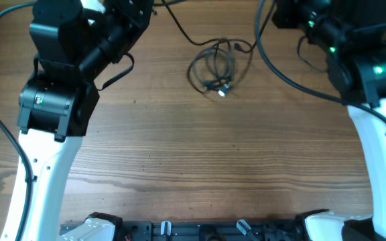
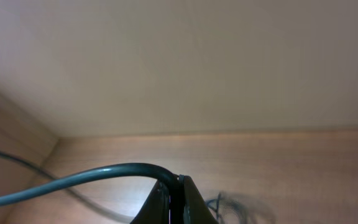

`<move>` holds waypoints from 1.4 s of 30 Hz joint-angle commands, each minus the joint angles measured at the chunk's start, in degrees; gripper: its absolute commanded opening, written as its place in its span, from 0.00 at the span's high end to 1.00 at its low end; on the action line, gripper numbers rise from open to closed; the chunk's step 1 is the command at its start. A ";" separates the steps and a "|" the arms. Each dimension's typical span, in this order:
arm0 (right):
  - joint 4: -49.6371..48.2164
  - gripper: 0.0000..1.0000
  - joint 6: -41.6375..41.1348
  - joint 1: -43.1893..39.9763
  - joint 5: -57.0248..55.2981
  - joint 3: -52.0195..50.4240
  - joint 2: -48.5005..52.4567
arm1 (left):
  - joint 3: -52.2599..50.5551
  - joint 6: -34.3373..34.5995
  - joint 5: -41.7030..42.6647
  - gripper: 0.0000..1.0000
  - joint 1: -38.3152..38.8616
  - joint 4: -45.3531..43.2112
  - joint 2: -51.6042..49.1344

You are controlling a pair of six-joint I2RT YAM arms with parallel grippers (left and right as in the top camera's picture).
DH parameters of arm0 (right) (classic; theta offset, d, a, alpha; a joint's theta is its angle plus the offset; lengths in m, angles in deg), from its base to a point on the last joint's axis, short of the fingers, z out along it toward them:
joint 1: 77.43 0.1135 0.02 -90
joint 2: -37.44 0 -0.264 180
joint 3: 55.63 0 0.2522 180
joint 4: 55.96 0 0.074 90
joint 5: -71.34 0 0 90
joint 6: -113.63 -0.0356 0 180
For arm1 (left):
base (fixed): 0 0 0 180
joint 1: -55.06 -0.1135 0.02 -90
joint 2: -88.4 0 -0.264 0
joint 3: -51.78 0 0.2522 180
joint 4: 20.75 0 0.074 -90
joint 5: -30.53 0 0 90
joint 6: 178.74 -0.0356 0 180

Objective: Untangle cables

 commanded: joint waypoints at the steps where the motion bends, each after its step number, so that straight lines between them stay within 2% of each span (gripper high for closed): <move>1: 3.82 0.96 -5.38 -5.75 -10.49 0.59 0.94 | 0.94 -12.70 -11.89 0.96 -4.02 3.15 3.26; 4: 7.21 0.96 -5.51 -5.75 -8.46 0.52 1.62 | 0.94 -15.80 -15.26 0.96 -4.02 0.94 3.28; 8: 9.31 0.96 -5.33 -5.75 -4.68 0.50 3.13 | 0.94 -15.74 -14.27 0.96 -4.00 -8.98 3.69; 13: 9.73 0.96 -3.48 -5.68 0.42 0.50 4.72 | 1.16 -9.14 -14.14 0.96 -3.96 -23.41 5.33; 17: 9.73 0.96 -1.27 -5.64 4.39 0.48 5.53 | 1.16 -3.04 -12.90 0.96 -3.96 -30.10 7.50; 19: 9.79 0.96 -0.59 -5.64 6.05 0.48 5.84 | 1.16 -3.06 -8.90 0.96 -3.96 -31.06 8.39; 21: 10.08 0.96 -0.63 -5.64 6.21 0.48 5.97 | 1.16 -3.08 -4.57 0.96 -3.54 -28.15 8.85; 24: 10.95 0.95 -0.13 -5.64 6.23 0.48 6.05 | 1.14 -3.23 -2.49 0.96 -1.99 -18.71 8.44; 26: 11.74 0.89 2.78 -5.64 7.26 0.48 6.05 | 1.14 -5.73 -2.51 0.96 -0.72 -10.27 7.06; 27: 12.35 0.83 5.33 -5.64 8.63 0.48 6.05 | 1.14 -7.43 -2.51 0.96 -0.24 -6.91 6.14; 29: 13.33 0.66 10.05 -5.64 11.74 0.48 6.05 | 1.14 -10.10 -2.49 0.96 0.59 -2.08 4.04; 30: 13.94 0.53 13.07 -5.64 13.88 0.48 6.05 | 1.14 -11.93 -2.49 0.96 1.36 0.79 2.32; 32: 15.28 0.36 18.69 -5.64 18.25 0.48 6.05 | 1.14 -15.34 -1.95 0.96 2.60 3.93 -0.87; 34: 16.61 0.25 23.56 -5.64 21.90 0.48 6.10 | 1.14 -19.54 0.72 0.96 3.54 5.35 -4.20; 37: 17.29 0.19 24.59 -5.64 23.10 0.48 6.27 | 1.14 -26.36 8.74 0.96 3.82 5.11 -7.87; 42: 16.87 0.19 23.21 -5.64 30.10 0.48 8.28 | 1.14 -36.96 22.36 0.96 3.82 2.05 -10.25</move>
